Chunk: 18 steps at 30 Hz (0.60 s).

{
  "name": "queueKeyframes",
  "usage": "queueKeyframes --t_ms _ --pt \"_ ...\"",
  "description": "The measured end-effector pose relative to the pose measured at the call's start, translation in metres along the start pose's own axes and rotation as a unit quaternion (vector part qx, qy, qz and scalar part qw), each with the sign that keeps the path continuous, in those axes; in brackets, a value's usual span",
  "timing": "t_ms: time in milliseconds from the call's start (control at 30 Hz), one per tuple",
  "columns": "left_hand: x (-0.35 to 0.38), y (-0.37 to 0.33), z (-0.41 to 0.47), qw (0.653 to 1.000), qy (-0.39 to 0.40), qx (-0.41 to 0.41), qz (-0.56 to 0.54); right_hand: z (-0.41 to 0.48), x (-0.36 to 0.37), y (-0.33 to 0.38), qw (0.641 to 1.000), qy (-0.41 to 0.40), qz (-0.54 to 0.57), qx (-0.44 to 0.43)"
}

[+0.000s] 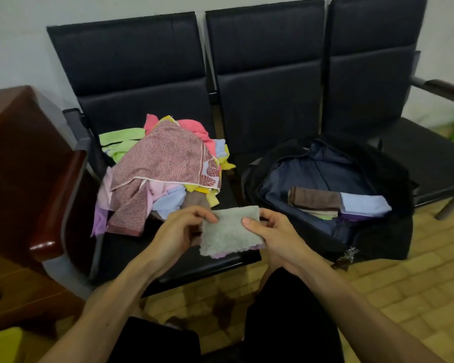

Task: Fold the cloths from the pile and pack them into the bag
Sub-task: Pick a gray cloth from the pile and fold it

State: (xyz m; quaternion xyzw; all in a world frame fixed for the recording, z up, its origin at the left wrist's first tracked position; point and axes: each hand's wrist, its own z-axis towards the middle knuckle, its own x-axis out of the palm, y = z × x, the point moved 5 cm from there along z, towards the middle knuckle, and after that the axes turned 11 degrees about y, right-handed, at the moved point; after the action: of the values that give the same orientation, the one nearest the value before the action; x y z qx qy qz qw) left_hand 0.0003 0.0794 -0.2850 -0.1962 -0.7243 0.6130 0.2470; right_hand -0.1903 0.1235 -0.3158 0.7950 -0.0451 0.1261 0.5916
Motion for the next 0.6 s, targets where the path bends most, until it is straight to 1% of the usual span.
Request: queueKeyframes --t_ms 67,200,300,367,467,600 --pt "0.011 0.012 0.010 0.999 0.028 -0.025 -0.025 -0.004 -0.014 -0.002 1.000 -0.010 0.018 -0.006" --pt "0.046 0.039 0.043 0.994 0.088 -0.065 0.001 -0.011 -0.059 -0.016 0.998 -0.044 0.038 -0.033" --pt "0.072 0.063 0.072 0.988 0.123 -0.097 0.012 -0.021 -0.098 -0.032 0.995 -0.085 0.052 -0.018" --pt "0.087 0.076 0.094 0.983 0.142 -0.104 0.051 -0.029 -0.124 -0.042 0.992 -0.124 0.013 -0.007" --pt "0.107 0.087 0.140 0.976 0.137 -0.085 0.148 -0.028 -0.169 -0.044 0.980 -0.181 -0.080 0.003" --pt "0.129 0.093 0.211 0.968 0.126 -0.069 0.208 -0.003 -0.226 -0.026 0.961 -0.218 -0.169 0.006"
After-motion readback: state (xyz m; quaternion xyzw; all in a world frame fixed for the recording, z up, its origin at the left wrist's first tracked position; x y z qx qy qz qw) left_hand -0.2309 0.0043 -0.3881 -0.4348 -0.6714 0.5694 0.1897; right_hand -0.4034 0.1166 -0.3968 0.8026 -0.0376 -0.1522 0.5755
